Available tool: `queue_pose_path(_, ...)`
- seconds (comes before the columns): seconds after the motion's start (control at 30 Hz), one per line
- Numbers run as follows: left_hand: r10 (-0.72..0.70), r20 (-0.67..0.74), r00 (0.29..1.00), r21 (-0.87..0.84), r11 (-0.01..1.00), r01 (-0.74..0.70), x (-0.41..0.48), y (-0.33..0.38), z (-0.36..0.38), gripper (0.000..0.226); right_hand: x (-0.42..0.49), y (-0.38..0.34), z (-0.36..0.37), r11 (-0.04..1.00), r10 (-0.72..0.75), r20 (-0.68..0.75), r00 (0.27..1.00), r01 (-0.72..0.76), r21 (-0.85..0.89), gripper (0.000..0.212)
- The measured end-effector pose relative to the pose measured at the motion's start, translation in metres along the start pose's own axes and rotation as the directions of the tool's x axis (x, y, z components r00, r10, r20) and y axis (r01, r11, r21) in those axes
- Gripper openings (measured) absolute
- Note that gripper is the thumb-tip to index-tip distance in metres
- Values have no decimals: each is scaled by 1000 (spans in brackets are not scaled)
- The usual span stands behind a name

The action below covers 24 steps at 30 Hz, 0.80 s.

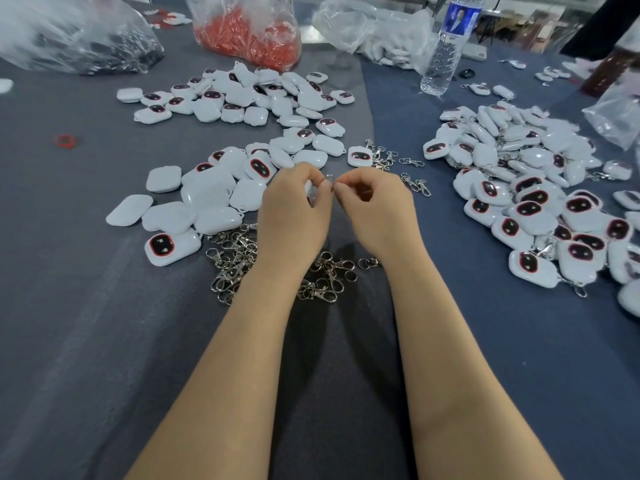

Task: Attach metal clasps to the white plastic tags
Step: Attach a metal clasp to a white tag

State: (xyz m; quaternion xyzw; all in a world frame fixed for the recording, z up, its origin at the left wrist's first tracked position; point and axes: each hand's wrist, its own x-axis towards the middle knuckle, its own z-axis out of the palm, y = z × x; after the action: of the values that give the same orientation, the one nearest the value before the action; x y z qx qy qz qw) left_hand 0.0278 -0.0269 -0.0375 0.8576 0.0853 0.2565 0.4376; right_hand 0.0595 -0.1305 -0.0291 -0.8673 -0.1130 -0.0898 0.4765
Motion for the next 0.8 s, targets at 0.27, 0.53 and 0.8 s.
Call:
queue_pose_path(0.27, 12, 9, 1000, 35, 999, -13, -2, 1, 1, 12, -2, -3, 1, 992, -43, 7, 999, 42, 118, 17)
queue_pose_path(0.53, -17, 19, 1000, -86, 996, 18, -1, 4, -1, 8, 0, 0, 1, 999, 19, 7, 1000, -20, 46, 10)
queue_pose_path(0.8, -20, 38, 999, -27, 999, 21, 0, 1, 1, 7, 0, 1, 0, 999, 42, 19, 999, -43, 12, 13)
